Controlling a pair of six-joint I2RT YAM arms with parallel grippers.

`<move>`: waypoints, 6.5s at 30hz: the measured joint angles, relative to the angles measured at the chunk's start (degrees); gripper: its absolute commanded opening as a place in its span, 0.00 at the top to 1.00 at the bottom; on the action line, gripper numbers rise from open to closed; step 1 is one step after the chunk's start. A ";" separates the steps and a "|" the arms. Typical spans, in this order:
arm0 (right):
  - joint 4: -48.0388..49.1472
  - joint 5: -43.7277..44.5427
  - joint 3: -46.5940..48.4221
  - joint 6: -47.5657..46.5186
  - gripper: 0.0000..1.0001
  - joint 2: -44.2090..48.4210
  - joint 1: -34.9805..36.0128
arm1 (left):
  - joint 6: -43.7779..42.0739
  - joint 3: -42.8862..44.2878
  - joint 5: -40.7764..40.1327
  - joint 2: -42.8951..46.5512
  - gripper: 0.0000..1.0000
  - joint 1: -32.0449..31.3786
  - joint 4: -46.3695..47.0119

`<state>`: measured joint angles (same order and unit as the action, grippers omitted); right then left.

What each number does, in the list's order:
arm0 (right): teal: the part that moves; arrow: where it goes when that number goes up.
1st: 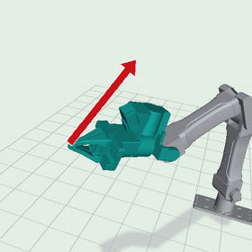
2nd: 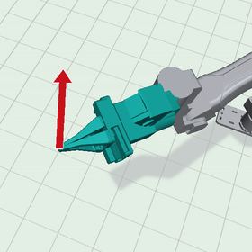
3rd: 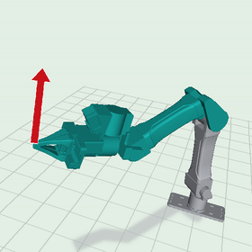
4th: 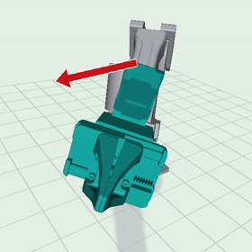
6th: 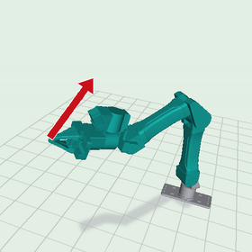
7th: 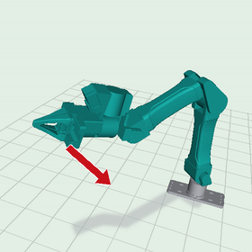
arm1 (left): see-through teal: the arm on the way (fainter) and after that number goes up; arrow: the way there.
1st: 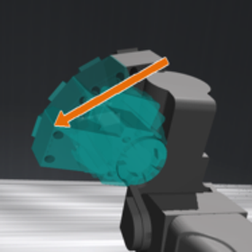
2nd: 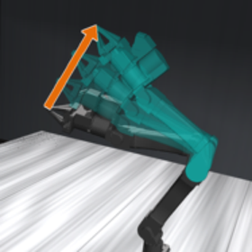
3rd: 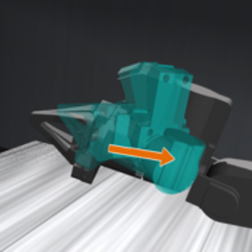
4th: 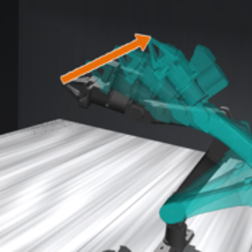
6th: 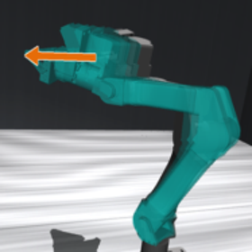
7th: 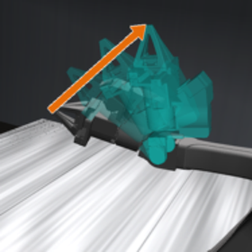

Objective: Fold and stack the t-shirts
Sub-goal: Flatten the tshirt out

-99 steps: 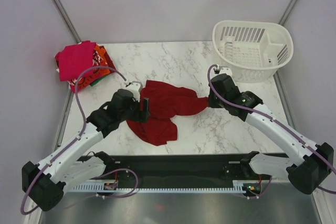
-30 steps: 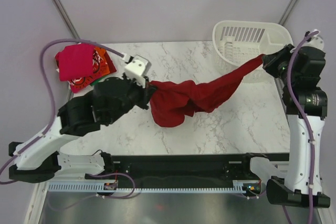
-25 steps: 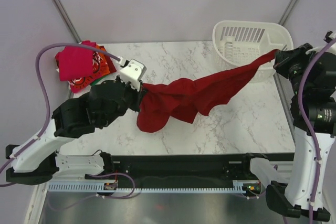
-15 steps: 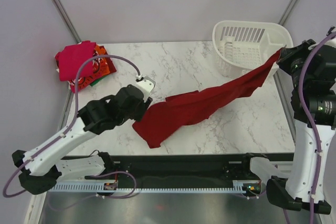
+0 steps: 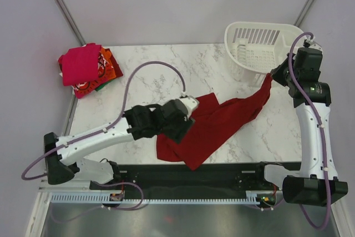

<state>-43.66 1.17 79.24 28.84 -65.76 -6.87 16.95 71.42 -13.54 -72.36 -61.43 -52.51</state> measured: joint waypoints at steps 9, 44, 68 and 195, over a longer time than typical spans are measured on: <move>2.93 -0.61 -2.73 -0.52 1.00 0.13 0.00 | 7.37 1.20 2.01 -21.46 0.30 -18.32 7.15; 4.28 -2.89 -4.79 -0.83 1.00 0.70 0.00 | 9.01 1.68 -2.99 -37.24 0.52 -21.05 13.05; 5.57 -3.37 -5.35 -0.81 1.00 0.68 0.00 | 11.52 1.27 -7.43 -36.20 0.60 -22.93 8.44; 14.08 -9.79 21.09 7.10 1.00 -14.21 4.50 | -38.73 10.75 -32.59 12.66 0.98 2.34 15.58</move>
<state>-29.58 -8.62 100.33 35.94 -79.96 -2.37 -21.78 82.17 -46.13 -59.70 -59.09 -36.93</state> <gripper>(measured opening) 0.010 0.031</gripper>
